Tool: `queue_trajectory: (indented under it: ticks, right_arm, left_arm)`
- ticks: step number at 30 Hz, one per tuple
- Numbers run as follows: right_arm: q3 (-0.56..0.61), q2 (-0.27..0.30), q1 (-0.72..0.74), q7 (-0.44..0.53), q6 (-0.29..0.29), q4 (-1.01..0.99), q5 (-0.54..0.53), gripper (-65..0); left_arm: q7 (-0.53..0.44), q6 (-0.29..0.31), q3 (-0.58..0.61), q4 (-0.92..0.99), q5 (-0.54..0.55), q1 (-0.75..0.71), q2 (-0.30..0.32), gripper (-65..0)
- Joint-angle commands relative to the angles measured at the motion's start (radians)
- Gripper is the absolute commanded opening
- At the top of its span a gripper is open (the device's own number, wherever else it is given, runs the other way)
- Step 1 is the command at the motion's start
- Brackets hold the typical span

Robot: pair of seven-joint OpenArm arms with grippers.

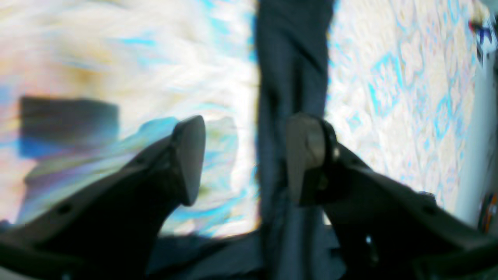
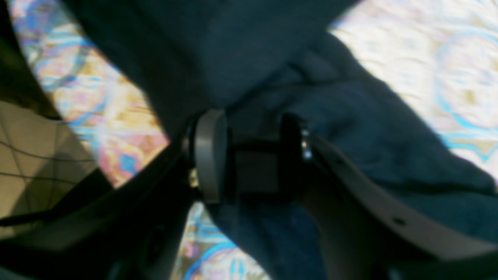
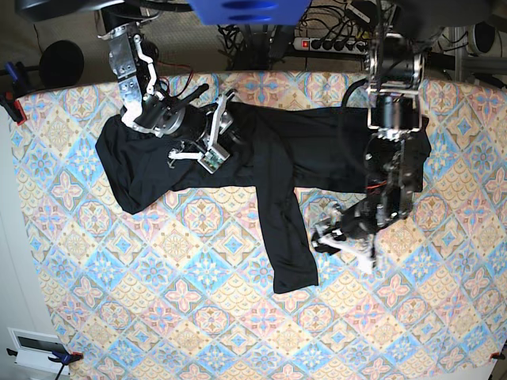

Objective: Layout the t-shirt on the table in an organized manner, then fold the t-shirt properly
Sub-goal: 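Grasp the shirt sleeve with the left gripper and drag it onto the body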

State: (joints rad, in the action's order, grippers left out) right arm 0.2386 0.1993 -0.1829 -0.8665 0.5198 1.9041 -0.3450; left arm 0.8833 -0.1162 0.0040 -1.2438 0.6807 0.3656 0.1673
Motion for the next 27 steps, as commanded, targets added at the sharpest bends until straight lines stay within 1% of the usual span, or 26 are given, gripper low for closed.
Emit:
queue_trajectory:
  ticks: [1,5,9,16,19,21,24,25,26,27]
  right_arm:
    - [0.002,-0.004,0.007,0.02,0.007,0.024,-0.021,-42.6]
    - [-0.002,-0.004,0.007,0.02,0.007,0.041,-0.022,-42.6]
    - [-0.022,-0.004,0.007,0.02,0.007,0.044,-0.022,-42.6]
    - [-0.055,-0.004,0.007,0.02,0.007,0.044,-0.022,-42.6]
    - [-0.055,-0.004,0.01,0.02,0.007,0.044,-0.024,-42.6]
    - [-0.055,-0.004,0.013,0.022,0.007,0.044,-0.024,-42.6]
    - [-0.055,-0.004,0.015,0.022,0.007,0.044,-0.024,-42.6]
    - [-0.055,-0.004,0.015,0.022,0.007,0.044,-0.024,-42.6]
    - [-0.055,-0.004,0.015,0.022,0.007,0.044,-0.024,-42.6]
    - [-0.055,-0.004,0.015,0.022,0.007,0.044,-0.024,-42.6]
  left_arm:
    - [-0.045,0.003,0.009,0.012,-0.013,0.045,-0.01,-32.1]
    - [-0.132,0.003,0.055,0.135,-0.082,0.098,-0.073,-32.1]
    - [-0.203,0.003,0.092,0.241,-0.152,0.123,-0.116,-32.1]
    - [-0.329,0.003,0.127,0.411,-0.227,0.158,-0.162,-32.3]
    - [-0.344,0.003,0.127,0.471,-0.227,0.171,-0.176,-33.6]
    - [-0.344,0.003,0.127,0.471,-0.221,0.171,-0.177,-40.1]
    - [-0.349,0.003,0.118,0.468,-0.22,0.172,-0.173,-58.2]
    - [-0.349,0.003,0.118,0.459,-0.22,0.172,-0.167,-63.4]
    - [-0.349,0.002,0.118,0.442,-0.22,0.172,-0.163,-65.0]
    - [-0.344,0.002,0.118,0.413,-0.221,0.168,-0.143,-65.0]
